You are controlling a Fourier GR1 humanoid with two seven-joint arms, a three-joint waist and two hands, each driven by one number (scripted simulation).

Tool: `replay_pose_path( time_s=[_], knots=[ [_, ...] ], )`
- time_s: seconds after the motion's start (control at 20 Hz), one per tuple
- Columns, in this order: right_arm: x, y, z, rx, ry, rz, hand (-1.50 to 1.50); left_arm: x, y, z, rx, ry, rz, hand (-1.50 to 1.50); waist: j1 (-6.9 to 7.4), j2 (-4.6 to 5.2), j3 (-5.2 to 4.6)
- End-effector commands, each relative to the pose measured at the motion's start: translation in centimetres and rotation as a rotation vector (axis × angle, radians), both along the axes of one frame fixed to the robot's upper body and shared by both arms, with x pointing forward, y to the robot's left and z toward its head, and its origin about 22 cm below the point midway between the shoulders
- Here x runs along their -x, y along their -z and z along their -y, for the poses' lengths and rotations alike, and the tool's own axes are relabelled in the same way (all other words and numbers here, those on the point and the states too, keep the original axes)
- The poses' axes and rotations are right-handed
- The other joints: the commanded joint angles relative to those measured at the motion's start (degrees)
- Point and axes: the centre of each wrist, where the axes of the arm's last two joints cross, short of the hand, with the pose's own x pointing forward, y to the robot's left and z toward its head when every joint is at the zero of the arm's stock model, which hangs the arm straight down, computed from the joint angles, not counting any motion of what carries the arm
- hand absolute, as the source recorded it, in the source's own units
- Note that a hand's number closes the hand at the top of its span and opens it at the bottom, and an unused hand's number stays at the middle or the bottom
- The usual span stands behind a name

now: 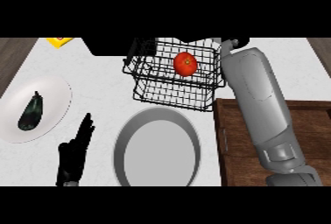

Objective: Pick the tomato from the tray and place it in the tiered basket

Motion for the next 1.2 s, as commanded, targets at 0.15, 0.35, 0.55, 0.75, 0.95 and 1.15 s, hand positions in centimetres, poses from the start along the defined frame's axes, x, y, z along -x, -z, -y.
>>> replay_pose_path(
  time_s=[0.15,0.35,0.55,0.75,0.95,1.15],
  knots=[
    [0.0,-2.7,8.6,-0.078,0.321,0.145,-1.50,0.7,1.1,-1.1,-0.001,-0.033,-0.016,0.00,-1.35,-0.22,-0.15],
    [1.6,-5.0,14.1,-0.138,0.418,0.093,-1.50,0.8,-0.6,-1.1,-0.008,-0.029,-0.024,0.00,-1.79,-0.63,-0.09],
    [5.7,-1.8,20.9,-0.139,0.440,0.096,-1.50,0.4,0.8,-0.1,-0.006,-0.048,-0.022,0.00,-2.96,-0.58,-0.08],
    [10.1,-3.5,27.9,-0.131,0.425,0.111,-1.50,0.8,1.6,-0.3,0.001,-0.042,-0.023,0.00,-3.01,-0.46,-0.10],
    [14.8,-4.1,33.7,-0.123,0.397,0.075,-1.50,0.5,0.3,-1.5,0.001,-0.048,-0.031,0.00,-2.53,-0.45,-0.09],
    [18.3,-2.3,39.5,-0.169,0.372,0.115,-1.50,0.6,0.1,-0.5,0.022,-0.040,-0.036,0.00,-1.57,-0.19,-0.06]
  ],
)
